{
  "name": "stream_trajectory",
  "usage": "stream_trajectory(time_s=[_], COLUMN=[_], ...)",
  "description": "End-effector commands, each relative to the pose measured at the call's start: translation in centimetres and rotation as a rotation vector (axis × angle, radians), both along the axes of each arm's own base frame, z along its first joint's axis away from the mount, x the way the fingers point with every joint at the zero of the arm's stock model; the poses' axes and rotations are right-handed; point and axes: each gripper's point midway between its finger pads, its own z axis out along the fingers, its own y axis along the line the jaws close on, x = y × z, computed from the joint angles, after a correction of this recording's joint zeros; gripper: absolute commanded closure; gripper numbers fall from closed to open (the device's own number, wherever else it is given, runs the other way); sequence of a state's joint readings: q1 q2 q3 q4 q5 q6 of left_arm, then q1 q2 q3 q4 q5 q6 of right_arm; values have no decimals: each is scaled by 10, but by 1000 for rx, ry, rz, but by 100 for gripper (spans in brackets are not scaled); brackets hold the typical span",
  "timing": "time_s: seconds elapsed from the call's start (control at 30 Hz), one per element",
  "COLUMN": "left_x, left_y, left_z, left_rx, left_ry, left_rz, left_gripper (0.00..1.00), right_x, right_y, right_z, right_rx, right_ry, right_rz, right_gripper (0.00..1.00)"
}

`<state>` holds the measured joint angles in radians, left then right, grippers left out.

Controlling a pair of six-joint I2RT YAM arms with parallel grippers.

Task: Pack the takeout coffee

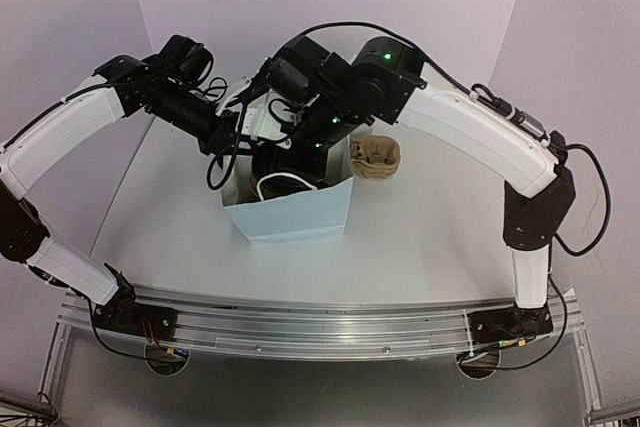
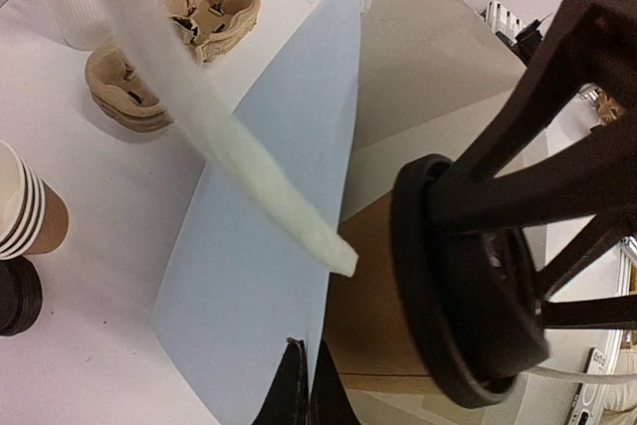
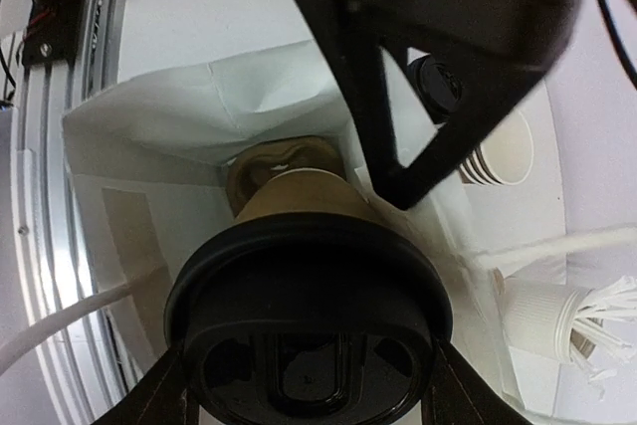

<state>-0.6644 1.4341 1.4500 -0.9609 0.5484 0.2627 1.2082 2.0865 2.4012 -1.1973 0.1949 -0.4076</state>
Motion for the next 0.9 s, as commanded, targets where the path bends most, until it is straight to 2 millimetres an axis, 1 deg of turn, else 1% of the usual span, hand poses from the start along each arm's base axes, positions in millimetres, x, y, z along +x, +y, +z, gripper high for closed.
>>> stream_trajectory(time_s=[0.0,0.13,0.27,0.33,0.4,0.5,0.6,0.8,0.87], left_x=[-2,-2,-2,-2,-3,-5,-6,-7,-8], left_y=[-3,-3,-4,-5,-5,-7,-8,-10,-8], left_z=[13,13,13,13,12,12,12,13,12], left_rx=[-17,-19,-23,-25,-24,-27,-29,-33,-27], left_ry=[-11,-11,-6,-4,-1,7,10,9,6], left_rz=[-21,-23,-24,-24,-25,-30,-35,-39,-41], left_gripper=[100,100,100,100,100,100,100,100,100], right_x=[9,8,9,9,8,7,2,3,2], right_y=[9,16,27,33,39,41,43,51,51], right_z=[-20,-33,-40,-39,-44,-58,-68,-78,-77], right_rx=[-102,-131,-133,-127,-139,-176,-193,-195,-184], right_ry=[-109,-117,-132,-148,-163,-170,-158,-168,-156], right_rz=[119,182,226,247,269,301,359,394,384], right_gripper=[73,73,73,73,74,77,77,77,78])
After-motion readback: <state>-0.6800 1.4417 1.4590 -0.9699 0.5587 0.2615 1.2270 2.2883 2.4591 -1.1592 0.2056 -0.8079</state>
